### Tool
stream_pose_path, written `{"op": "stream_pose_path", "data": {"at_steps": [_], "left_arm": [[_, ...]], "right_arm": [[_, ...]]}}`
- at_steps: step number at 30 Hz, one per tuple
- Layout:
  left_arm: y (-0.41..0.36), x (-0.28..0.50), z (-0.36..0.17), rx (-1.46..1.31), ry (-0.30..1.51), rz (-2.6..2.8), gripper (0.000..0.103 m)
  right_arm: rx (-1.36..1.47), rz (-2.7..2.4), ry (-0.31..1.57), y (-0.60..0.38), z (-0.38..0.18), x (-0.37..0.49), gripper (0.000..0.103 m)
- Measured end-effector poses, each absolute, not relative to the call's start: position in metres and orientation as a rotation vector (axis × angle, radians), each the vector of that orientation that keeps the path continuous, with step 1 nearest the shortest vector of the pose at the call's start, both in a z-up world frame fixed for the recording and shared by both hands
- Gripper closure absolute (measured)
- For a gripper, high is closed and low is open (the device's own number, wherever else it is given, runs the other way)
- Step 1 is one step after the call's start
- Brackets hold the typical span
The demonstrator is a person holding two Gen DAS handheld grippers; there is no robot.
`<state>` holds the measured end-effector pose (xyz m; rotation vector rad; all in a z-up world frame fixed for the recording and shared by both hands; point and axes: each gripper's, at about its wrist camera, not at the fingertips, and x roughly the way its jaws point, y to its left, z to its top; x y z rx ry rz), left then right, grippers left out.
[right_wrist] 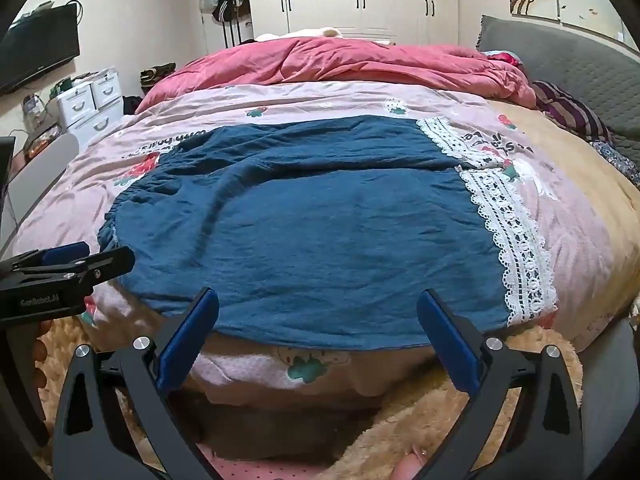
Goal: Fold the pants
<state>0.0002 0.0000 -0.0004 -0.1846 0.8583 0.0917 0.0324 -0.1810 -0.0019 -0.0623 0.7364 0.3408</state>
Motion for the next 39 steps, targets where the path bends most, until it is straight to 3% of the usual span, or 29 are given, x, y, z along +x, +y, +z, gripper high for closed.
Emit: {"op": "stream_pose_path", "data": {"at_steps": [39], "left_arm": [[0.0024,0.0009,0.0048,-0.17,0.847,0.1,0.009]], "right_arm": [[-0.073,0.345,0.732,-0.1765,-0.0095,0.0347,0.004]]}}
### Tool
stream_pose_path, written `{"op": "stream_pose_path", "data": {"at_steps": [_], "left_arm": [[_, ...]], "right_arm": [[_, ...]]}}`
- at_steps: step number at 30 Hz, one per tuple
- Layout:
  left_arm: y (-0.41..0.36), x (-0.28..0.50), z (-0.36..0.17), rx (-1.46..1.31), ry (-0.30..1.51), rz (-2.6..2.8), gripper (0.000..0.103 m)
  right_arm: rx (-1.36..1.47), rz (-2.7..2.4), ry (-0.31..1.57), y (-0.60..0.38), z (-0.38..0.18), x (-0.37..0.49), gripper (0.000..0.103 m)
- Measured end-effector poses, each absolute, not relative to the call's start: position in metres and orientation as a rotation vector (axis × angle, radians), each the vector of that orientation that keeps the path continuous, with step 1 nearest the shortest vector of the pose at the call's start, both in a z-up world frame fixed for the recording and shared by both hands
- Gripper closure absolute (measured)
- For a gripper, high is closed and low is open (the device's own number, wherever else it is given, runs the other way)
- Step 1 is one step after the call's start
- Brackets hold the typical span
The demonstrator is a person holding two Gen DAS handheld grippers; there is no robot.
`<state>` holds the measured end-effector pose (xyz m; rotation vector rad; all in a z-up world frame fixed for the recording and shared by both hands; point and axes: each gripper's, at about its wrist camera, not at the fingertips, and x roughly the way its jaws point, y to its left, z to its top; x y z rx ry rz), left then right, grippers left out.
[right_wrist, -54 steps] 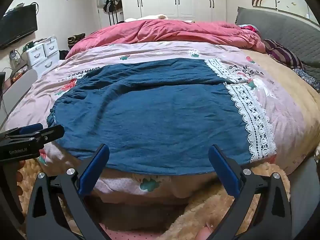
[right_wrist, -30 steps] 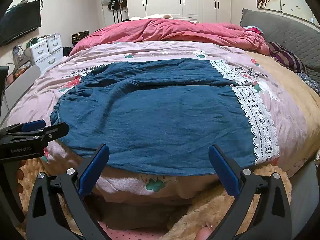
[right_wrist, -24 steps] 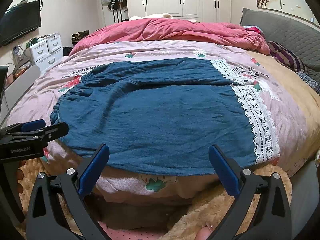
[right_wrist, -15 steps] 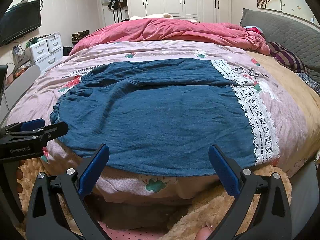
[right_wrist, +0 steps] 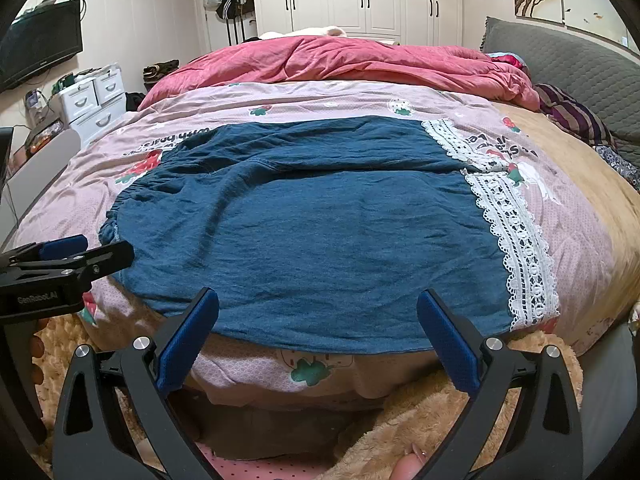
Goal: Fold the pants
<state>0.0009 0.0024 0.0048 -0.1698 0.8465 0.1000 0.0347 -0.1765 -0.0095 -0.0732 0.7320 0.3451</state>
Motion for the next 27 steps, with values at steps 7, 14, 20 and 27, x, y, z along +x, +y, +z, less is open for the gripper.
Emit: {"op": "stream_pose_path", "data": {"at_steps": [7,14,20,27], "left_arm": [[0.003,0.001,0.005,-0.171,0.848,0.104,0.009],[0.005,0.004,0.005,-0.17,0.851,0.104,0.009],[0.007,0.01,0.004,-0.179,0.855,0.097,0.009],[0.012,0.024,0.005,-0.19,0.857,0.092,0.009]], "right_arm": [[-0.071,0.347,0.735,-0.177,-0.009,0.035,0.004],[-0.068,0.349,0.736,-0.178,-0.01,0.038,0.004],[-0.068,0.346,0.738,-0.176,-0.01,0.04,0.004],[-0.068,0.358,0.746,-0.17,-0.006,0.063,0.004]]}}
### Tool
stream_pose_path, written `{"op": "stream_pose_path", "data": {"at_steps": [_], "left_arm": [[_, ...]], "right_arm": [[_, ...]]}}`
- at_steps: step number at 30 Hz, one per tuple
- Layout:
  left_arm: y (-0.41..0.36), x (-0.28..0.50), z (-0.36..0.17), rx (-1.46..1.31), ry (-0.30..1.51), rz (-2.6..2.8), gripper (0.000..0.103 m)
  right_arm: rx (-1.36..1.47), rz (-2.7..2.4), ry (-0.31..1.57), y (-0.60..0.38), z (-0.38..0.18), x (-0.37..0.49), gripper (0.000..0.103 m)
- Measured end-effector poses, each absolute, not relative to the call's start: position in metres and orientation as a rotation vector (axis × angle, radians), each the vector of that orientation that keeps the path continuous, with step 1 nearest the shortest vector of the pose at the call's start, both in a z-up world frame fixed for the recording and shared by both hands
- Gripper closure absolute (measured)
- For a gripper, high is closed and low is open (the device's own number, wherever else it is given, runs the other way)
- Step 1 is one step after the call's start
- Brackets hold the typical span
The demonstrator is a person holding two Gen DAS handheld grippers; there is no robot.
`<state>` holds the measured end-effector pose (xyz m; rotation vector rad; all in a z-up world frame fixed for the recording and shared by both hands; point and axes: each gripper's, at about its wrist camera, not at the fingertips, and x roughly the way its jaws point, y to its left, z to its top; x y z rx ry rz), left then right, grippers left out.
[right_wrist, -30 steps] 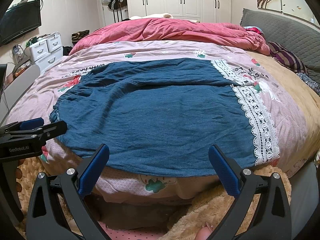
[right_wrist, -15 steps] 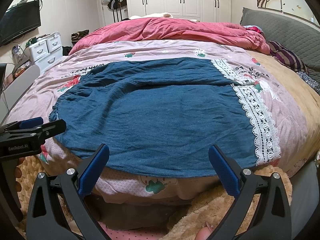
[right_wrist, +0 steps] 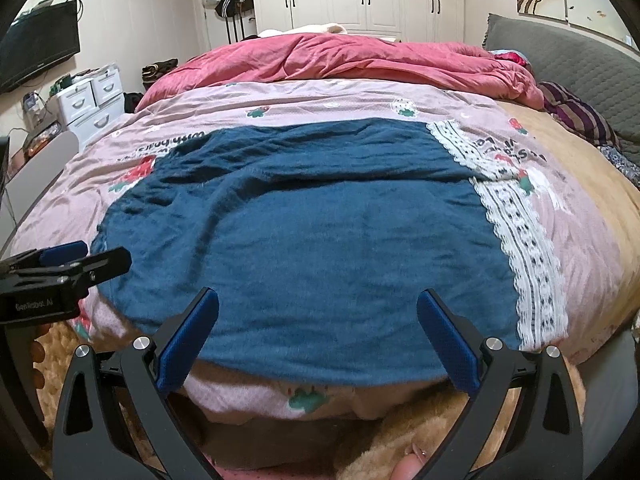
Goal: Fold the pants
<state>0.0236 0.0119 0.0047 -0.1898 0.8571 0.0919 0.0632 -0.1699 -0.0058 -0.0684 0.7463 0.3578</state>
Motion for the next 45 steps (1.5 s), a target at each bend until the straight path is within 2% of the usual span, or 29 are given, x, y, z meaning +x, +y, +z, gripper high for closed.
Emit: {"op": "stream_pose_path", "data": {"at_steps": [10,17,27,34,36,38,42,45], "left_arm": [[0.044,0.059,0.017,-0.208,0.847,0.095,0.009],[0.093,0.101,0.022,-0.246,0.846,0.128,0.009],[0.16,0.174,0.004,-0.263,0.907,0.158,0.009],[0.161,0.204,-0.011,-0.182,0.919,0.103,0.01],[0.161,0.209,-0.015,-0.178,0.921,0.076,0.023],[0.161,0.211,-0.019,-0.185,0.921,0.031,0.031],[0.16,0.216,-0.027,-0.184,0.927,-0.017,0.062],[0.163,0.216,-0.024,-0.207,0.895,-0.035,0.072]], "right_arm": [[-0.068,0.507,0.744,-0.147,0.016,0.122,0.004],[-0.142,0.547,0.744,-0.12,0.024,0.178,0.004],[-0.303,0.595,0.78,-0.072,0.012,0.261,0.004],[-0.438,0.63,0.787,-0.041,0.006,0.309,0.004],[-0.476,0.653,0.779,-0.034,0.005,0.319,0.004],[-0.518,0.661,0.766,-0.028,0.003,0.327,0.004],[-0.616,0.717,0.76,-0.011,-0.006,0.34,0.004],[-0.658,0.749,0.771,-0.001,-0.013,0.349,0.005]]}}
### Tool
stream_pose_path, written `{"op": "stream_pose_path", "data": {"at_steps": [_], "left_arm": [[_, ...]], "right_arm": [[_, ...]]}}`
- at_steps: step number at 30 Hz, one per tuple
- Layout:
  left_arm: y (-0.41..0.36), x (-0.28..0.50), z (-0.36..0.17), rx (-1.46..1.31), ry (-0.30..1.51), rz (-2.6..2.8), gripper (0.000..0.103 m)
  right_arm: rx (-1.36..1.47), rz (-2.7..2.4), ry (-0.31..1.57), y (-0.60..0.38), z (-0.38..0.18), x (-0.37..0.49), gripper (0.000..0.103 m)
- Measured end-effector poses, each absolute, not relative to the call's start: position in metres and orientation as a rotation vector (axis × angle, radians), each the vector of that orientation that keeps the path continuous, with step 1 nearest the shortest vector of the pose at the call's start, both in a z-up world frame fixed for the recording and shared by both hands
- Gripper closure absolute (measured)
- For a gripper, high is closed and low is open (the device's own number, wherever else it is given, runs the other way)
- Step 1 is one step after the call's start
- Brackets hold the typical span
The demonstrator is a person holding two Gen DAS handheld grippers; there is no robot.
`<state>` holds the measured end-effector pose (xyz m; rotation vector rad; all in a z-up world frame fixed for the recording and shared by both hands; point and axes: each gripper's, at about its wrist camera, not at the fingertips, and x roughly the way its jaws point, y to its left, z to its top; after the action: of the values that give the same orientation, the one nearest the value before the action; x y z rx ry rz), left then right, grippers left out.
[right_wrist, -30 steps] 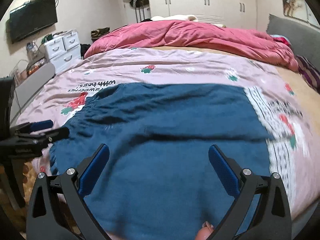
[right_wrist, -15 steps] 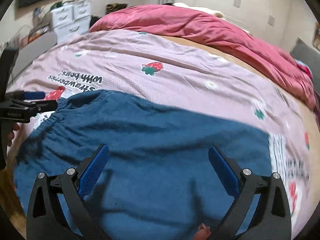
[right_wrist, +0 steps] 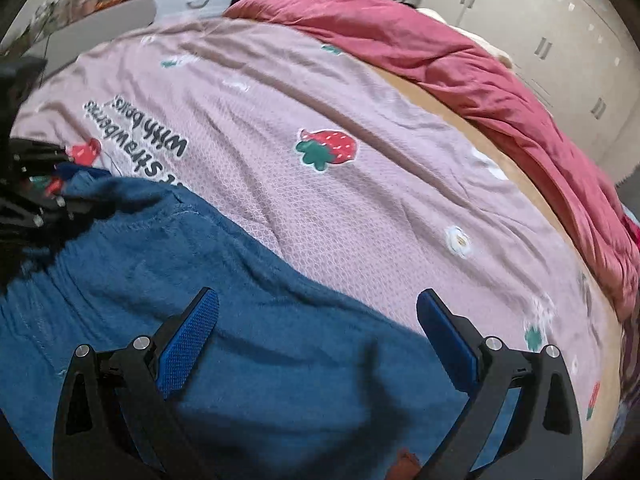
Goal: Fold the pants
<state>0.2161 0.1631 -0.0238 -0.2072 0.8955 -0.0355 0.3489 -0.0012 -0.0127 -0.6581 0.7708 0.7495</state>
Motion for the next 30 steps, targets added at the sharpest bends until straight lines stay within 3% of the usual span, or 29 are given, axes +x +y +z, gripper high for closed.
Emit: {"op": "stream_pose_path", "data": {"at_steps": [5,9,11,13,15,19,21,23,30], "left_arm": [[0.166,0.21,-0.014,-0.234,0.85,-0.068,0.074],[0.16,0.2,-0.001,-0.199,0.81,-0.072,0.074],[0.154,0.196,0.006,-0.175,0.789,-0.076,0.074],[0.15,0.193,0.01,-0.154,0.781,-0.081,0.074],[0.148,0.19,0.01,-0.143,0.778,-0.08,0.074],[0.147,0.194,0.006,-0.129,0.782,-0.057,0.074],[0.149,0.194,0.006,-0.136,0.782,-0.059,0.074],[0.15,0.193,0.006,-0.129,0.776,-0.055,0.074],[0.147,0.175,0.017,-0.128,0.733,-0.066,0.074]], "right_arm": [[-0.642,0.826,0.783,0.008,-0.012,0.36,0.007],[-0.702,0.905,0.782,0.019,-0.017,0.361,0.026],[-0.726,0.926,0.783,0.024,-0.021,0.36,0.03],[-0.733,0.953,0.787,0.028,-0.024,0.357,0.043],[-0.748,0.987,0.788,0.031,-0.026,0.352,0.063],[-0.761,1.005,0.776,0.031,-0.028,0.338,0.075],[-0.725,0.99,0.778,0.029,-0.026,0.337,0.09],[-0.711,0.968,0.762,0.024,-0.023,0.332,0.095],[-0.567,0.893,0.695,-0.003,0.01,0.305,0.096]]}}
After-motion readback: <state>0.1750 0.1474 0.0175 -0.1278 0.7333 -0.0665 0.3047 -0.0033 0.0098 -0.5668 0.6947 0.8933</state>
